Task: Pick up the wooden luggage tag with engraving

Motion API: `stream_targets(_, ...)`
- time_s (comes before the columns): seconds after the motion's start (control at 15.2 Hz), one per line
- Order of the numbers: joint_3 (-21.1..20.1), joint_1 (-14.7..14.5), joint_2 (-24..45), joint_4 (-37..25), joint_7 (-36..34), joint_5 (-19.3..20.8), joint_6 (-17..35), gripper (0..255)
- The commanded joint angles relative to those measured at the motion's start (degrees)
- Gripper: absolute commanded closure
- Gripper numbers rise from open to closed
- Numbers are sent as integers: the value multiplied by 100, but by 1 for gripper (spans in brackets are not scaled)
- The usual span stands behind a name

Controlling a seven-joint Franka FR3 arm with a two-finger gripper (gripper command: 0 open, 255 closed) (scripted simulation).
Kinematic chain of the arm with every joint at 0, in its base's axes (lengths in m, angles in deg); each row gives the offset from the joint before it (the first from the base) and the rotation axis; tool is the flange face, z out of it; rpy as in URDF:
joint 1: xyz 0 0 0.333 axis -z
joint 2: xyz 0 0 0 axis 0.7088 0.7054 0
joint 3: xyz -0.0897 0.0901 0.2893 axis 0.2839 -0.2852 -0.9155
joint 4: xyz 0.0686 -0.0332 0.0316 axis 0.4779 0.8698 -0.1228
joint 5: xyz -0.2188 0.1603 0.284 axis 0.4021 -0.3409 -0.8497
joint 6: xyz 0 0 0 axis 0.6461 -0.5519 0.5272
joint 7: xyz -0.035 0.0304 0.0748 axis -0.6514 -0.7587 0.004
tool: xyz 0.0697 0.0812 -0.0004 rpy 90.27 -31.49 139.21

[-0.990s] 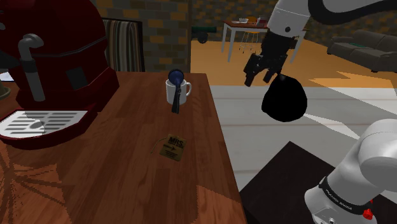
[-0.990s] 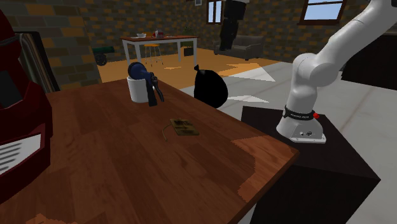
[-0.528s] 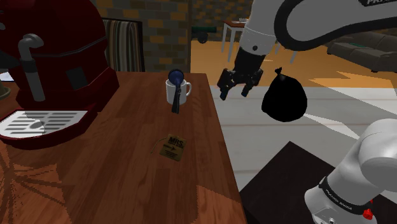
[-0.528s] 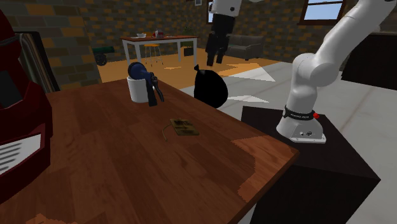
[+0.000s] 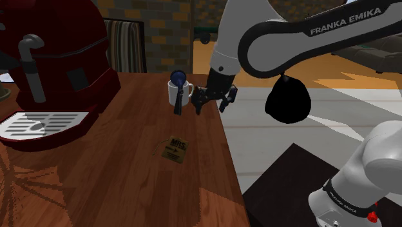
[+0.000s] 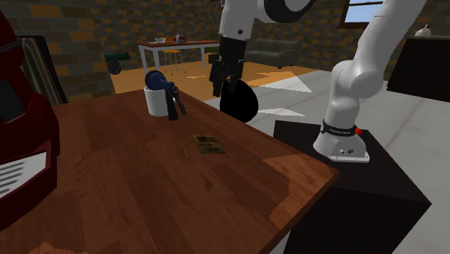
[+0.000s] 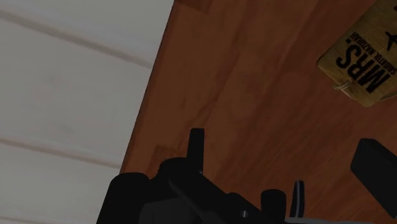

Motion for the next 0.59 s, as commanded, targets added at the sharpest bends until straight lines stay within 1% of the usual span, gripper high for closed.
stream_targets(0.0,-238,10,414,-210,-418,144,224,0)
stream_targets(0.13,-421,35,862,-457,-804,370,419,0)
stream_targets(0.33,-631,20,1574,-890,-1431,826,650,0)
stream_targets(0.53,-701,-125,2314,-1403,-2073,1365,793,0)
